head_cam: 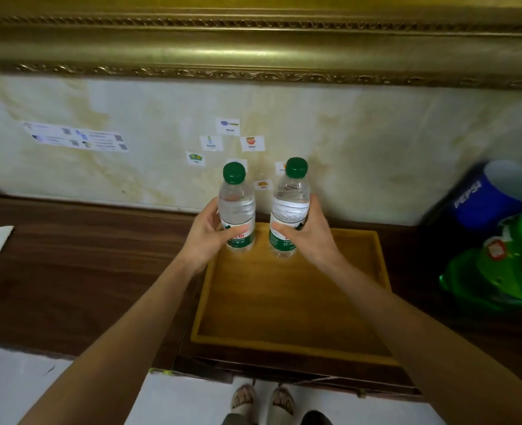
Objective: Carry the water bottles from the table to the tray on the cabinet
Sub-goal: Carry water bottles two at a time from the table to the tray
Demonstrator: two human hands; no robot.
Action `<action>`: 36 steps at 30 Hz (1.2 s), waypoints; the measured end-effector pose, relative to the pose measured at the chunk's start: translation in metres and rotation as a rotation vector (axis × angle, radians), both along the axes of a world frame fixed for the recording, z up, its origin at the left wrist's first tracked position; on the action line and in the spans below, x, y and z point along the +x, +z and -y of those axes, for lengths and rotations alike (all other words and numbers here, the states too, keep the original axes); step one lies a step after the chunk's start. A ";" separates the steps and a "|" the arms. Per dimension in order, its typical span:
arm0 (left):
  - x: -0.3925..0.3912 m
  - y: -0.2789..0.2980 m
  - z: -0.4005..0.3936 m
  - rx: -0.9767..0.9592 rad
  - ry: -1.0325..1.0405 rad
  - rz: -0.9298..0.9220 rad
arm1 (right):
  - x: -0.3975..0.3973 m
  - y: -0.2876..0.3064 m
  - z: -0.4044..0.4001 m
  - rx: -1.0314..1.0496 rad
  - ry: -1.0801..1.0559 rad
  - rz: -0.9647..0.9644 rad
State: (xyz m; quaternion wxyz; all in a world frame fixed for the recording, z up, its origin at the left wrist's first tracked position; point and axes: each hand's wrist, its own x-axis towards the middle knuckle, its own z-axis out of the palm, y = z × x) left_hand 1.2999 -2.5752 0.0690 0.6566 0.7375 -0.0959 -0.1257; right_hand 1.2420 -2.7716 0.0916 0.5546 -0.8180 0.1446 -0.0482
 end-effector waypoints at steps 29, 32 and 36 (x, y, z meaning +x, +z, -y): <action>-0.010 0.005 -0.010 0.079 0.056 -0.011 | -0.014 -0.015 -0.011 -0.161 0.066 -0.006; -0.032 0.008 -0.041 0.130 0.277 0.078 | -0.042 -0.010 -0.019 -0.263 -0.077 0.058; -0.081 0.013 -0.116 0.371 0.308 0.214 | -0.071 0.010 -0.077 -0.342 0.082 0.152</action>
